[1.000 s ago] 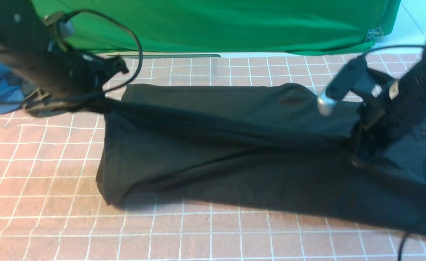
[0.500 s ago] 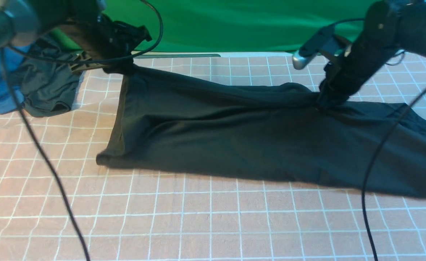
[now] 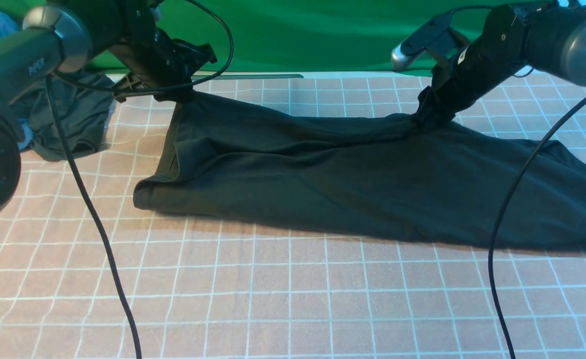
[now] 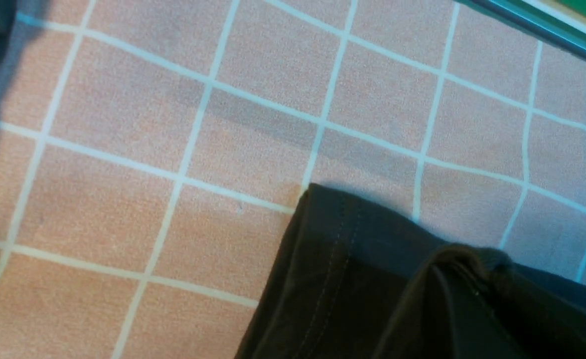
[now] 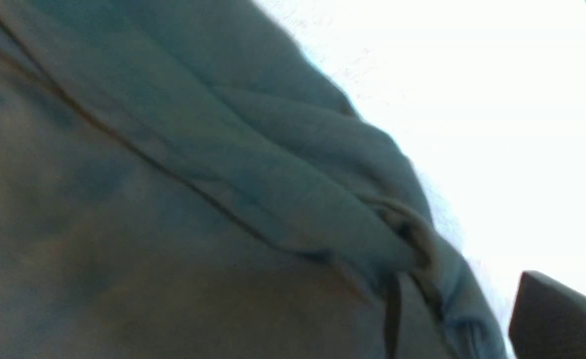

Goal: Fold a long-sleeved shirt over a pink coffee tablecloth.
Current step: 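Fold the black garment in half by bringing its near edge over to the far edge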

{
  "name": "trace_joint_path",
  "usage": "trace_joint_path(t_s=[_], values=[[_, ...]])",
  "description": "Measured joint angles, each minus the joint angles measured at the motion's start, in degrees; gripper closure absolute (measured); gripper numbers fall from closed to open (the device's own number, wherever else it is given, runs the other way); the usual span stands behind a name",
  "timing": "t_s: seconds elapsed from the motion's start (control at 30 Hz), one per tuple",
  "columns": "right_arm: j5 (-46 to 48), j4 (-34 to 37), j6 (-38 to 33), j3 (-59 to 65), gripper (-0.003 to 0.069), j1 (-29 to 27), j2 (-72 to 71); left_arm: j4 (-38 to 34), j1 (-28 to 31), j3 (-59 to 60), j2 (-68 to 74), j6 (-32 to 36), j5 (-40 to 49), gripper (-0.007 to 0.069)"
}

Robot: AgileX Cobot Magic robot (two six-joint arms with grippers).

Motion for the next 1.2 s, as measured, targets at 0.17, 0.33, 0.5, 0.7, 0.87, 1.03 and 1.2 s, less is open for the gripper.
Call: trace_joint_path(t_s=[0.17,0.33,0.5,0.7,0.87,1.03,1.2], values=[[4.7,2.9,6.8,-0.5,0.0464,0.0,-3.2,2.2,0.0,0.0,0.0,-2.6,0.0,0.0596],[8.0,12.4,1.1,-0.5,0.0619,0.7,-2.7,2.3,0.0,0.0,0.0,-2.9,0.0,0.0596],[8.0,17.4,-1.2,-0.5,0.0624,2.1,3.2,2.3,0.0,0.0,0.0,-2.9,0.0,0.0596],[0.4,17.9,-0.1,-0.5,0.0624,2.3,7.2,2.4,0.0,0.0,0.0,-2.9,0.0,0.0596],[-12.2,17.8,0.8,-0.5,0.0624,2.3,7.5,2.4,0.0,0.0,0.0,-3.0,0.0,0.0596],[-13.4,17.8,2.4,-2.8,0.0624,0.9,7.5,2.4,0.0,0.0,0.0,-3.2,0.3,0.0596],[1.1,16.9,2.3,-8.4,0.0624,-1.4,6.4,2.9,0.0,0.0,0.0,-3.2,-0.2,0.0596]])
